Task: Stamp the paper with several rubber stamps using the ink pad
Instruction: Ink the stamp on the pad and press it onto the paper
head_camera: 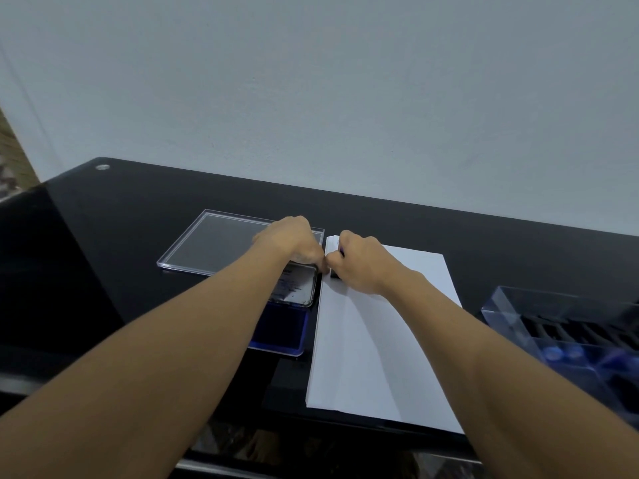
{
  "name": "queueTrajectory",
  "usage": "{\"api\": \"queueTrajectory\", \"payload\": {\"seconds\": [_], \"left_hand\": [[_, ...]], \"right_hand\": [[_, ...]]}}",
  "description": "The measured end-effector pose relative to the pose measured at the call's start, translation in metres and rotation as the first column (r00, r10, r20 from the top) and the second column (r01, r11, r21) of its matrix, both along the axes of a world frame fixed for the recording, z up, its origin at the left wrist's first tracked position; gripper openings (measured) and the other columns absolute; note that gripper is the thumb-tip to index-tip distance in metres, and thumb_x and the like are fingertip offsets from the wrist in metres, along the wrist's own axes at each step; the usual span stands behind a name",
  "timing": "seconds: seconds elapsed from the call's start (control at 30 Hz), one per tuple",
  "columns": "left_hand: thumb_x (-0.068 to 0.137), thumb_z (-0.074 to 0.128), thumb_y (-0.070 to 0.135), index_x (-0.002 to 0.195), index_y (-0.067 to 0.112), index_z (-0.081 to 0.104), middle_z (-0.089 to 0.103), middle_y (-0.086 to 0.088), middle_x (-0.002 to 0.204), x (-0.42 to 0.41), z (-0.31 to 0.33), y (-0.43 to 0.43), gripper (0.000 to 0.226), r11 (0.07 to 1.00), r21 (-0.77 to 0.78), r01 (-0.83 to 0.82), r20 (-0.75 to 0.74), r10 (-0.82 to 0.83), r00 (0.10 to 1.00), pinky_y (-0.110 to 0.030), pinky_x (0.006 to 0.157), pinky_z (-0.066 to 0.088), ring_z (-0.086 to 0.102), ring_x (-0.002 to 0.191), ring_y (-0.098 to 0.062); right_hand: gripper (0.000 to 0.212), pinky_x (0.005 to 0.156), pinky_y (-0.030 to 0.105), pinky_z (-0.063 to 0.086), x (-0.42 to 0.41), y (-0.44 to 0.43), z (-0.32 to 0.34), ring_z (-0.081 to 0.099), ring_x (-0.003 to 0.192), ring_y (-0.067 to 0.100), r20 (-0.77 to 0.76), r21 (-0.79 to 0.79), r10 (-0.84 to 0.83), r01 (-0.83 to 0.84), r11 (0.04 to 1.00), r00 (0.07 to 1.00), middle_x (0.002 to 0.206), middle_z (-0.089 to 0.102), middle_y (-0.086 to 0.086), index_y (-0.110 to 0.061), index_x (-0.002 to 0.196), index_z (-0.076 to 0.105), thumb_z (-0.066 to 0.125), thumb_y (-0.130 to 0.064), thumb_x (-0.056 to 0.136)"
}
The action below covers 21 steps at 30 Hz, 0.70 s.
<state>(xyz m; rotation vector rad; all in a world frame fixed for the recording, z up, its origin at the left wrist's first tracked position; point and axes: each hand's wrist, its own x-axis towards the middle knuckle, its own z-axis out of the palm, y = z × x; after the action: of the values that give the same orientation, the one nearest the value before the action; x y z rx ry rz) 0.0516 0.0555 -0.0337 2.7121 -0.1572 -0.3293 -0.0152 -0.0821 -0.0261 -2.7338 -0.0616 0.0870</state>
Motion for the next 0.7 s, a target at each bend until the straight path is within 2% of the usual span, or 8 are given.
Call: {"api": "queueTrajectory", "payload": {"seconds": [0.07,0.2,0.27,0.47,0.57,0.6,0.7], "left_hand": [[0.047,0.087,0.051,0.072,0.018,0.058,0.064,-0.01,0.104,-0.001,0.0,0.0,0.05,1.0,-0.006,-0.003,0.0,0.003,1.0,-0.039,0.073,0.055,0.067,0.1,-0.031],[0.045,0.086,0.052,0.088,0.012,0.066,0.064,-0.012,0.104,-0.003,0.002,-0.001,0.063,1.0,0.001,0.002,-0.008,-0.002,1.0,-0.047,0.082,0.056,0.067,0.101,-0.032],[0.041,0.084,0.054,0.081,0.019,0.066,0.067,-0.012,0.1,-0.004,0.003,-0.001,0.057,1.0,0.01,0.008,-0.01,-0.008,1.0,-0.046,0.082,0.057,0.068,0.097,-0.031],[0.04,0.079,0.053,0.067,0.017,0.056,0.066,-0.012,0.099,-0.01,0.006,-0.002,0.051,0.999,0.036,0.027,-0.01,-0.027,1.0,-0.048,0.082,0.056,0.068,0.098,-0.033],[0.05,0.065,0.041,0.066,0.012,0.057,0.062,-0.023,0.086,-0.012,0.005,0.0,0.034,1.0,-0.004,0.024,0.004,-0.024,1.0,-0.056,0.088,0.053,0.066,0.1,-0.038],[0.055,0.062,0.037,0.069,0.012,0.059,0.061,-0.018,0.077,-0.012,0.004,0.001,0.029,0.999,-0.034,0.01,0.013,-0.01,1.0,-0.057,0.09,0.054,0.067,0.096,-0.038],[0.073,0.063,0.033,0.089,0.013,0.066,0.066,-0.004,0.087,-0.013,0.004,0.006,0.026,0.991,-0.128,-0.027,0.054,0.034,0.998,-0.058,0.097,0.048,0.064,0.091,-0.029]], "right_hand": [[0.026,0.054,0.033,0.034,0.0,0.0,0.0,0.042,0.063,0.019,0.002,0.001,0.005,-0.005,1.0,1.0,0.077,0.049,0.007,-0.017,0.078,0.035,0.051,-0.029,0.095],[0.022,0.054,0.033,0.035,-0.001,0.0,0.0,0.043,0.063,0.02,0.0,0.014,0.005,-0.005,1.0,1.0,0.079,0.05,0.007,-0.014,0.084,0.039,0.051,-0.029,0.095],[0.021,0.054,0.033,0.035,-0.001,0.0,0.0,0.043,0.063,0.02,0.001,0.018,0.002,-0.002,1.0,1.0,0.08,0.051,0.007,-0.013,0.085,0.04,0.051,-0.029,0.095],[0.023,0.055,0.033,0.036,-0.001,0.0,-0.001,0.044,0.062,0.021,0.001,0.032,-0.011,0.011,0.999,1.0,0.081,0.052,0.008,-0.015,0.081,0.038,0.05,-0.03,0.094],[0.025,0.055,0.033,0.035,-0.002,0.0,-0.002,0.042,0.061,0.021,0.006,0.023,-0.005,0.005,1.0,1.0,0.08,0.052,0.007,-0.015,0.081,0.037,0.048,-0.031,0.096],[0.025,0.054,0.032,0.034,-0.002,0.0,-0.001,0.041,0.061,0.021,0.009,0.02,-0.003,0.003,1.0,1.0,0.079,0.051,0.007,-0.015,0.08,0.036,0.047,-0.031,0.096],[0.024,0.054,0.032,0.034,-0.003,0.001,-0.001,0.04,0.06,0.02,0.01,0.004,0.001,-0.001,1.0,1.0,0.077,0.05,0.006,-0.017,0.077,0.034,0.045,-0.028,0.096]]}}
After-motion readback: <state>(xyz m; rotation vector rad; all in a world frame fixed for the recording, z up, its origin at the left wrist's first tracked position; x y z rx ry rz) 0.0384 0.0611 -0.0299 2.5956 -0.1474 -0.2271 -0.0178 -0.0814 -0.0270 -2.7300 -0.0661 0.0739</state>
